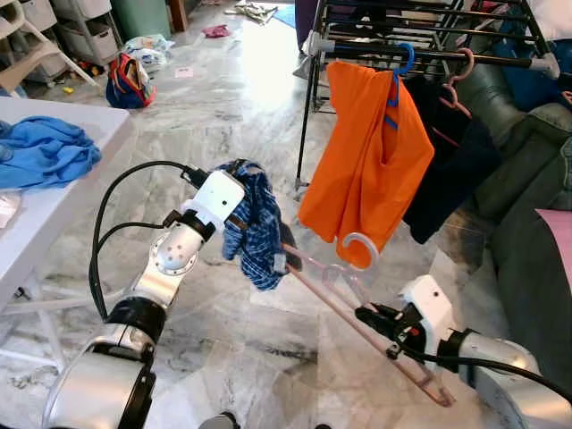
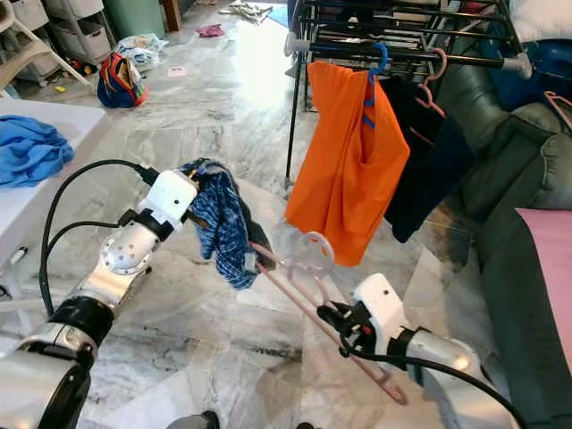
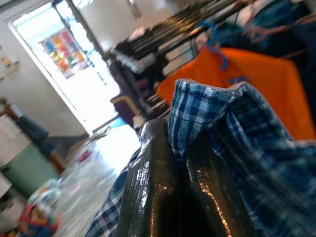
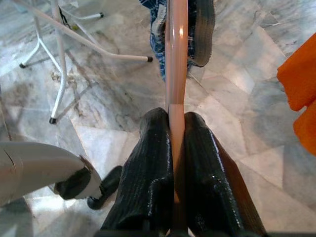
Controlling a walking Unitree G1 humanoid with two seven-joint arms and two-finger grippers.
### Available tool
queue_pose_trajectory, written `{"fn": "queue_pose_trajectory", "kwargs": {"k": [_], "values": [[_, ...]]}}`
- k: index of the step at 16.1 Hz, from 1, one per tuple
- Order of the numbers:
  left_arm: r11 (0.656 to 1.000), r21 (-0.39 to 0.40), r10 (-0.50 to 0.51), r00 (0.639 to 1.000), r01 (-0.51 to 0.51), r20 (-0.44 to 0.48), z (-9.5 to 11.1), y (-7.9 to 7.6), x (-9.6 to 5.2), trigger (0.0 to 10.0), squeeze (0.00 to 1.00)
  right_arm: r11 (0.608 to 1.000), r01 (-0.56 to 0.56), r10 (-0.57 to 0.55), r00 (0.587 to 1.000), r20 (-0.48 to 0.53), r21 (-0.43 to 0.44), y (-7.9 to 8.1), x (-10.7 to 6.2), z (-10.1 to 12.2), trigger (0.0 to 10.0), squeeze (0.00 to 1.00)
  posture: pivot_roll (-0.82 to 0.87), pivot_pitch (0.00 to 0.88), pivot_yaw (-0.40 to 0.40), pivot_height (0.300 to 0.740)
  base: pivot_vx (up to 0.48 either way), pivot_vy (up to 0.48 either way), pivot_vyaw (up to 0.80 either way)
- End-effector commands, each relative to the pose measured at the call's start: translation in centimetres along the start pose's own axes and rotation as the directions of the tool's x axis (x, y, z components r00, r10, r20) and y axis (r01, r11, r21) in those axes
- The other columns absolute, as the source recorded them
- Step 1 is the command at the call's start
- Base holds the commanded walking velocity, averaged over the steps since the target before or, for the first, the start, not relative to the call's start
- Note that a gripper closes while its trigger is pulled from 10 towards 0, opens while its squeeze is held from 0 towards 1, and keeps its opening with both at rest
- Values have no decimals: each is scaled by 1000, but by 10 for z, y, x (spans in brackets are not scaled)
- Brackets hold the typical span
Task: Hang hanger
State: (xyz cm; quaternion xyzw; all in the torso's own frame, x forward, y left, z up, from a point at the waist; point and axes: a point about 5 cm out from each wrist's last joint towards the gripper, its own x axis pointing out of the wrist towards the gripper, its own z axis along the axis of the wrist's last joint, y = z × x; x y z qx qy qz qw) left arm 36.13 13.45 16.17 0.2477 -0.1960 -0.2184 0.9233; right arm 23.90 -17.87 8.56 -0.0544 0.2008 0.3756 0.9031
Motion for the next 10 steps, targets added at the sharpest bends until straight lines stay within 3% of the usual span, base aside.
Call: {"fn": "queue_pose_trajectory", "kwargs": {"k": [1, 6, 7, 9, 10], "values": [[1000, 3, -28, 997, 28, 73, 12, -2, 3, 10000, 0, 1000, -14, 14, 1000, 0, -4, 3, 7, -1, 10000, 0, 40, 171, 2, 740, 0, 0, 0], [994, -38, -92, 979, 100, 182, 32, -10, 3, 10000, 0, 994, 16, -18, 1000, 21, 104, 1, 22, -8, 10000, 0, 48, 171, 2, 740, 0, 0, 0], [990, -50, -120, 970, 133, 211, 37, -15, 1, 10000, 0, 980, 76, -82, 996, 21, 185, -7, 26, -14, 10000, 0, 52, 171, 0, 740, 0, 0, 0], [986, -58, -138, 964, 156, 229, 42, -18, -2, 10000, 0, 954, 156, -163, 987, 5, 255, -18, 28, -23, 10000, 0, 53, 171, -2, 740, 0, 0, 0], [987, -60, -135, 966, 152, 222, 42, -15, -5, 10000, 0, 923, 267, -262, 964, -56, 278, -32, 26, -35, 10000, 0, 58, 169, -3, 740, 0, 0, 0]]}}
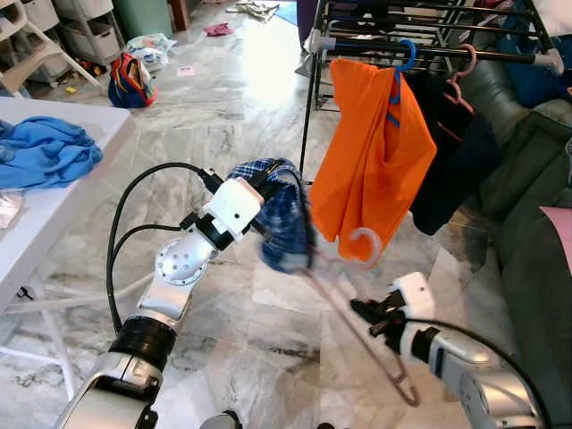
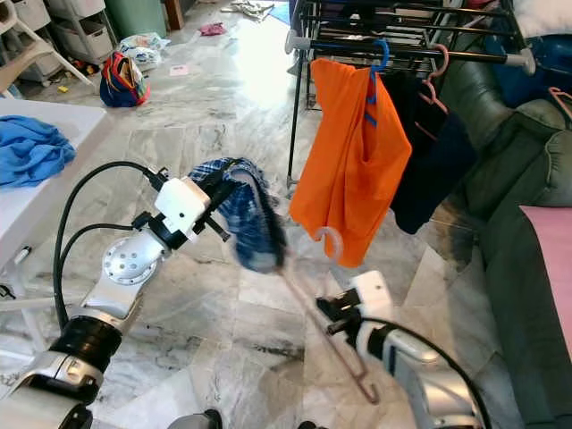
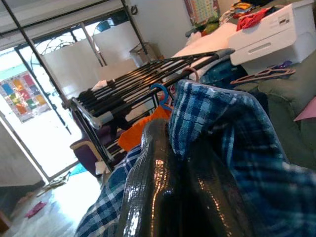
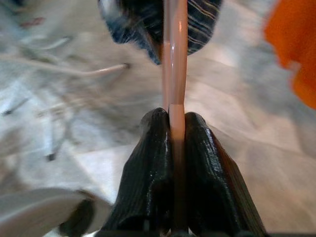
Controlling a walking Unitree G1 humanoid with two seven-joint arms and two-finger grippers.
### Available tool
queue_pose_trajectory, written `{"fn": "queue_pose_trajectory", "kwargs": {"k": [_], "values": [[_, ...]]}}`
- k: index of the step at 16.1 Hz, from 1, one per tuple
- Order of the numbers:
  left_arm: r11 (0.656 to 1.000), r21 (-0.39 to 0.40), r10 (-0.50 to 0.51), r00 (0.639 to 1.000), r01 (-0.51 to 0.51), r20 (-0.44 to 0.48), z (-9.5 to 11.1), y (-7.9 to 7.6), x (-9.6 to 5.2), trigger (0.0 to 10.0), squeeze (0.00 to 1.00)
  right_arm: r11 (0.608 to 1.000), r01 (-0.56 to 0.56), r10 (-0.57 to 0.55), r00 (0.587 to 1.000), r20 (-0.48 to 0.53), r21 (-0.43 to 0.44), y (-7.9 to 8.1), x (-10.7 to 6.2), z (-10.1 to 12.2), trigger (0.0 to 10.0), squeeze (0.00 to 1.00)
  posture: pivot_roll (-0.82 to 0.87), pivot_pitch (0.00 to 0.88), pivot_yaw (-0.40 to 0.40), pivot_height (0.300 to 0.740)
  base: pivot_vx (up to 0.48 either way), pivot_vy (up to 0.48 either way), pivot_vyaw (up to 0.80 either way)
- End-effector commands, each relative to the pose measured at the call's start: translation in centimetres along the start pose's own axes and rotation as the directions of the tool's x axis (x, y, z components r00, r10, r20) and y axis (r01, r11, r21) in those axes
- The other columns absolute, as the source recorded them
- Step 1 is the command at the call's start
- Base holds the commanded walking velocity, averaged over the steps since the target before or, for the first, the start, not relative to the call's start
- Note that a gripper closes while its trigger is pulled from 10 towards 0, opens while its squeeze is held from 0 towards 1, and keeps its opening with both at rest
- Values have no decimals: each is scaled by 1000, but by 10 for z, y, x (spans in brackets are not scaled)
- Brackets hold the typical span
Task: Hang hanger
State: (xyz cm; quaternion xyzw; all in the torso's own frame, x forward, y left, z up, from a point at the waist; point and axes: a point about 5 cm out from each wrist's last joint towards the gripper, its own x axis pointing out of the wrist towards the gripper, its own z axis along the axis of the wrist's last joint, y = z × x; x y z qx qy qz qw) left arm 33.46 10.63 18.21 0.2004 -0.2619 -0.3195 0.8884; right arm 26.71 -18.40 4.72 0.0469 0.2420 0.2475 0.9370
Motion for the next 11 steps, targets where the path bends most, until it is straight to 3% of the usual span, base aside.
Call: {"fn": "queue_pose_trajectory", "kwargs": {"k": [1, 5, 7, 9, 11], "values": [[1000, 8, 10, 1000, -10, 4, 2, 5, -4, 10000, 0, 994, 103, -102, 995, -21, 30, -14, -3, -7, 10000, 0, 58, 169, -3, 740, 0, 0, 0], [999, 1, 33, 996, -33, -82, -12, 3, -17, 10000, 0, 951, 277, -289, 954, 75, 135, -38, -7, 13, 10000, 0, 55, 167, -1, 740, 0, 0, 0], [1000, -21, -14, 981, 10, -191, -32, -20, -30, 10000, 0, 933, 267, -328, 906, 267, 240, -39, -5, 59, 10000, 0, 44, 164, -1, 740, 0, 0, 0], [995, -78, -84, 971, 68, -223, -41, -46, -34, 10000, 0, 923, 200, -333, 843, 423, 328, -31, -2, 102, 10000, 0, 41, 161, -8, 740, 0, 0, 0], [988, -104, -132, 966, 111, -222, -42, -62, -33, 10000, 0, 907, 120, -330, 799, 502, 404, -25, 2, 126, 10000, 0, 36, 159, -12, 740, 0, 0, 0]]}}
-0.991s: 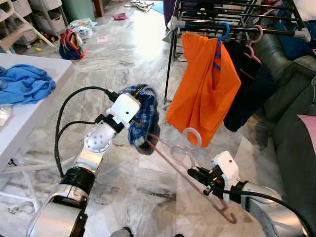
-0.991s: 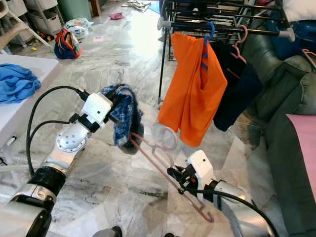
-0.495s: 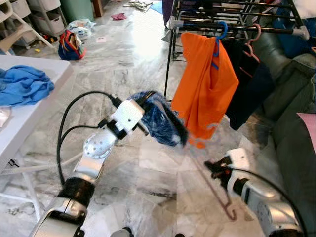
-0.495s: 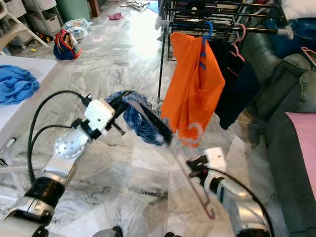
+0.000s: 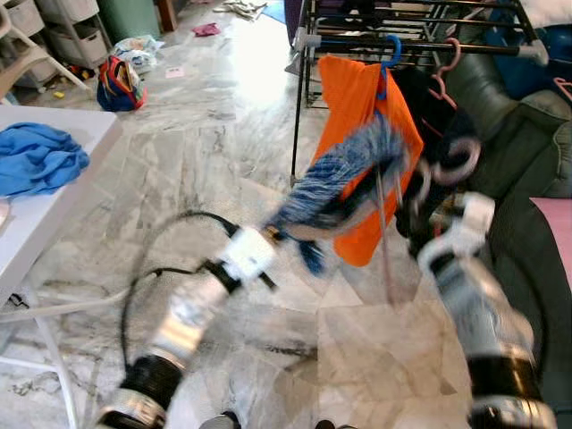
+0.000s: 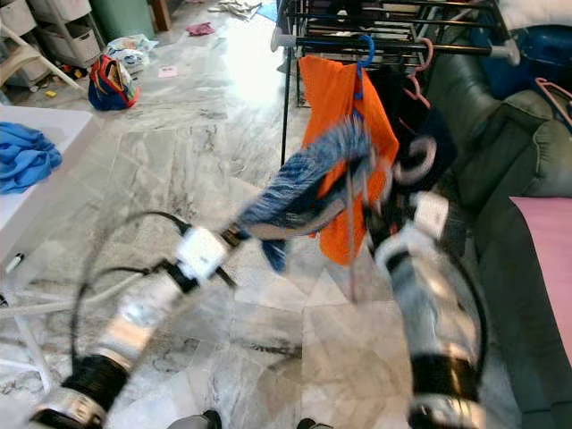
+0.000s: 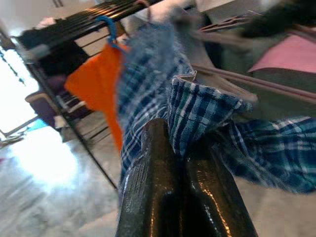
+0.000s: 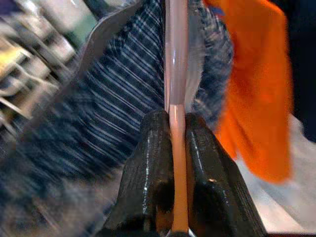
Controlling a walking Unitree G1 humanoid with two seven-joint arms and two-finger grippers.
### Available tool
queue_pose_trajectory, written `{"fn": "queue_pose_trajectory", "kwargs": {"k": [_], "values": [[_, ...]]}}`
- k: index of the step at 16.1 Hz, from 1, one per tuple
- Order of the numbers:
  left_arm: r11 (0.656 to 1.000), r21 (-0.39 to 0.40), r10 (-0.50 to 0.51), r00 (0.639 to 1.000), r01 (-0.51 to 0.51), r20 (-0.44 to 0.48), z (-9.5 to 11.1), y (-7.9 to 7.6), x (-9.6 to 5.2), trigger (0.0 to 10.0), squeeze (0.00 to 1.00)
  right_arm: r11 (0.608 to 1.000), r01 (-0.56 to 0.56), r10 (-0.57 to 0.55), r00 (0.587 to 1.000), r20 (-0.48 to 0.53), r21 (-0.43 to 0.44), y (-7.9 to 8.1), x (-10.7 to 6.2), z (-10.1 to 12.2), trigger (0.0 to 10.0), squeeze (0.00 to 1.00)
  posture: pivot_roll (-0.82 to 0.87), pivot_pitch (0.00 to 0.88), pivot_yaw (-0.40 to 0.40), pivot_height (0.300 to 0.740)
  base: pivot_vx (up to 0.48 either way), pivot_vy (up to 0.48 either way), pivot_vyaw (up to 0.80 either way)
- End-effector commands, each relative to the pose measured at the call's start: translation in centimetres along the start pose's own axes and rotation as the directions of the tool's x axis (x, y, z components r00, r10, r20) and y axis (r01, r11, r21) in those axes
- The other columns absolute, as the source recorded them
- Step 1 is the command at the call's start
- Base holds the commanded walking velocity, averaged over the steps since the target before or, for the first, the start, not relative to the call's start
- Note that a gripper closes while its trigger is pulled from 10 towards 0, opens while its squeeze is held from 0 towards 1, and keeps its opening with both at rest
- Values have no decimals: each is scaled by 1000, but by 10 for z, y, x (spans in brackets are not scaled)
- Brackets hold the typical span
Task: Hang hanger
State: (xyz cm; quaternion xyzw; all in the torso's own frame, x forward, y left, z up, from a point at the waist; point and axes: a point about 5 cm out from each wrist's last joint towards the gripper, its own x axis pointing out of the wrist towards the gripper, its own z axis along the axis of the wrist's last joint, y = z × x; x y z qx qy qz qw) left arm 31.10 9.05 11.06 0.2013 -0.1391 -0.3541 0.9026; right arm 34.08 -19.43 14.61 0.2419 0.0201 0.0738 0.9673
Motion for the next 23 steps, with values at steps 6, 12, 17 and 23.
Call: {"fn": "queue_pose_trajectory", "kwargs": {"k": [6, 12, 17, 23], "values": [[997, -16, -70, 997, 71, 33, 4, -31, 9, 10000, 0, 949, -212, 208, 977, 43, 234, 72, 34, 5, 10000, 0, 39, 160, -27, 740, 0, 0, 0], [983, 43, 171, 980, -176, 100, 19, 4, 9, 10000, 0, 923, 192, -172, 981, -90, 334, 10, 26, -33, 10000, 0, 56, 167, -41, 740, 0, 0, 0], [977, 72, 188, 971, -200, 149, 30, 11, 9, 10000, 0, 963, 186, -139, 962, -234, 195, -6, 18, -54, 10000, 0, 51, 166, -36, 740, 0, 0, 0], [1000, 9, -6, 999, 5, 45, 5, -26, -5, 10000, 0, 942, 181, -185, 983, -12, 282, -21, 27, -3, 10000, 0, 49, 171, -36, 740, 0, 0, 0]]}}
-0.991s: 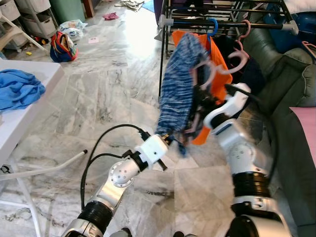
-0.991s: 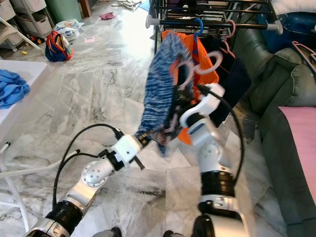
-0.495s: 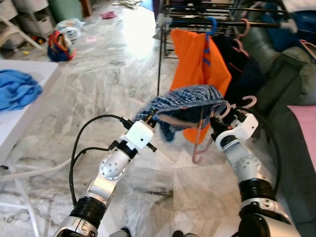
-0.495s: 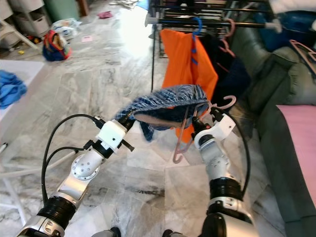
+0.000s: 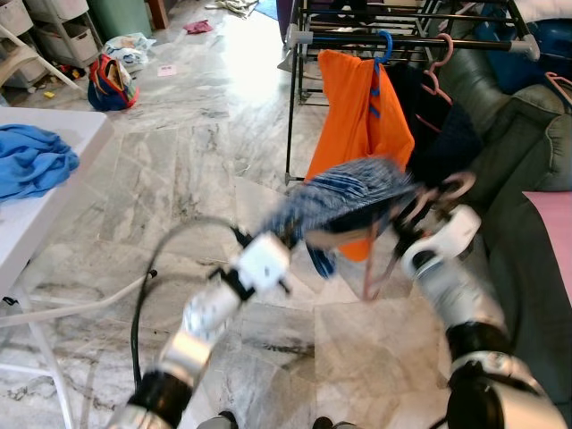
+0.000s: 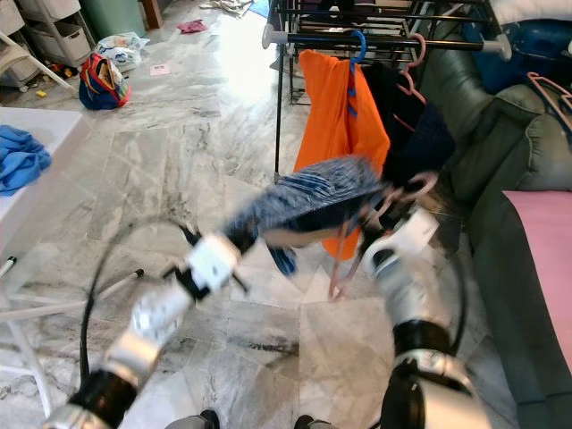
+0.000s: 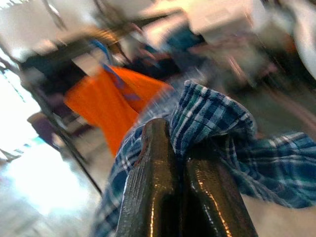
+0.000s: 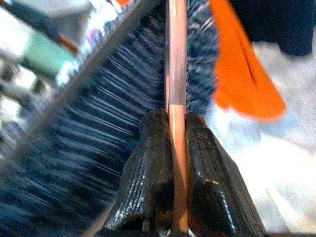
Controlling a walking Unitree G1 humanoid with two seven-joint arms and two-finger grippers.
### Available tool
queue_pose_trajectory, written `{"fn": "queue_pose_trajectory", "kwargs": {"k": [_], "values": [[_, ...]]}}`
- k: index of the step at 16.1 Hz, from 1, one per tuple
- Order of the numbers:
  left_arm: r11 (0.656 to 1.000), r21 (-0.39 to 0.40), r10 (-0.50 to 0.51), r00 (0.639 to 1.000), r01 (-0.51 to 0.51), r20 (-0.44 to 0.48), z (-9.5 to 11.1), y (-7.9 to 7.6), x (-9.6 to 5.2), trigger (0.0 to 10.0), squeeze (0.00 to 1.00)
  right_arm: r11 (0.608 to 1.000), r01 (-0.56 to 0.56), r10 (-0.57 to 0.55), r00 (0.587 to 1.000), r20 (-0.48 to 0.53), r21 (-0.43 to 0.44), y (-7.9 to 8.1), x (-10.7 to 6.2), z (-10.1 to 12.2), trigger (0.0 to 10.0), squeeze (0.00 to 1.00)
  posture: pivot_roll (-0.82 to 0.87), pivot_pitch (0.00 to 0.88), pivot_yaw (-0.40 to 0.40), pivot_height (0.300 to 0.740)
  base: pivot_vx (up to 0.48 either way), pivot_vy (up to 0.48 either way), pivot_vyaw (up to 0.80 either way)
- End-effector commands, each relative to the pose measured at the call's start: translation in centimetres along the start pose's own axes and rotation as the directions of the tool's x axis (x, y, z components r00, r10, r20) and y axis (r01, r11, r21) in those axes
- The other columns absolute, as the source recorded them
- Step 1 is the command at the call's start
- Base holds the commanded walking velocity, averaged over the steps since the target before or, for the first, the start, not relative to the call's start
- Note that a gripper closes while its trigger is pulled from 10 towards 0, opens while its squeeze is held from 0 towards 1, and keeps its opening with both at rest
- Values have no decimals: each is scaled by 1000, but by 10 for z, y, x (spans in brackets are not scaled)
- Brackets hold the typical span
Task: Hang hanger
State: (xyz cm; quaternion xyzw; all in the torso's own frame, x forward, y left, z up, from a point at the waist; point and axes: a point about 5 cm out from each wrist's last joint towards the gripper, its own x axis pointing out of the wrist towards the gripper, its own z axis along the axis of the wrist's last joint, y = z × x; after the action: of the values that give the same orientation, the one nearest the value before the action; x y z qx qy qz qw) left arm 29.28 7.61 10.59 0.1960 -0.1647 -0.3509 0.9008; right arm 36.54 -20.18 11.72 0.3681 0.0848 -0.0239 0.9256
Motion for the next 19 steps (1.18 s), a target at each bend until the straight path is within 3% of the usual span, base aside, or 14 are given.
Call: {"fn": "queue_pose_trajectory", "kwargs": {"k": [1, 3, 4, 5, 6, 8, 9, 13, 15, 19], "values": [[998, -28, -51, 998, 50, -30, -7, -11, -4, 10000, 0, 998, -70, 70, 990, 125, -6, 16, 3, 28, 10000, 0, 49, 170, -37, 740, 0, 0, 0], [993, -64, -106, 992, 102, -63, -14, -23, -8, 10000, 0, 990, -133, 141, 968, 207, -51, 33, 4, 45, 10000, 0, 46, 171, -38, 740, 0, 0, 0], [988, -106, -121, 990, 113, -69, -15, -27, -7, 10000, 0, 968, -213, 239, 942, 237, -130, 52, 3, 50, 10000, 0, 44, 171, -40, 740, 0, 0, 0], [987, -112, -123, 990, 114, -69, -15, -28, -6, 10000, 0, 956, -249, 280, 929, 240, -152, 61, 3, 49, 10000, 0, 43, 171, -41, 740, 0, 0, 0], [987, -104, -132, 988, 123, -77, -16, -29, -2, 10000, 0, 905, -380, 415, 886, 206, -189, 89, 0, 41, 10000, 0, 43, 170, -43, 740, 0, 0, 0], [987, -85, -148, 984, 140, -101, -19, -31, 2, 10000, 0, 853, -487, 517, 837, 178, -186, 110, -5, 31, 10000, 0, 41, 170, -46, 740, 0, 0, 0], [983, 2, -182, 975, 184, -130, -22, -36, 3, 10000, 0, 827, -539, 560, 814, 153, -160, 121, -8, 24, 10000, 0, 40, 170, -47, 740, 0, 0, 0], [971, 78, -211, 962, 227, -172, -29, -43, 3, 10000, 0, 792, -594, 609, 787, 103, -143, 131, -14, 16, 10000, 0, 32, 172, -46, 740, 0, 0, 0], [950, 159, -236, 951, 270, -200, -33, -47, 2, 10000, 0, 769, -620, 636, 768, 80, -158, 135, -18, 15, 10000, 0, 27, 173, -49, 740, 0, 0, 0], [961, 145, -210, 962, 237, -177, -31, -45, 5, 10000, 0, 716, -587, 630, 776, -10, -378, 129, -22, 0, 10000, 0, 27, 172, -54, 740, 0, 0, 0]]}}
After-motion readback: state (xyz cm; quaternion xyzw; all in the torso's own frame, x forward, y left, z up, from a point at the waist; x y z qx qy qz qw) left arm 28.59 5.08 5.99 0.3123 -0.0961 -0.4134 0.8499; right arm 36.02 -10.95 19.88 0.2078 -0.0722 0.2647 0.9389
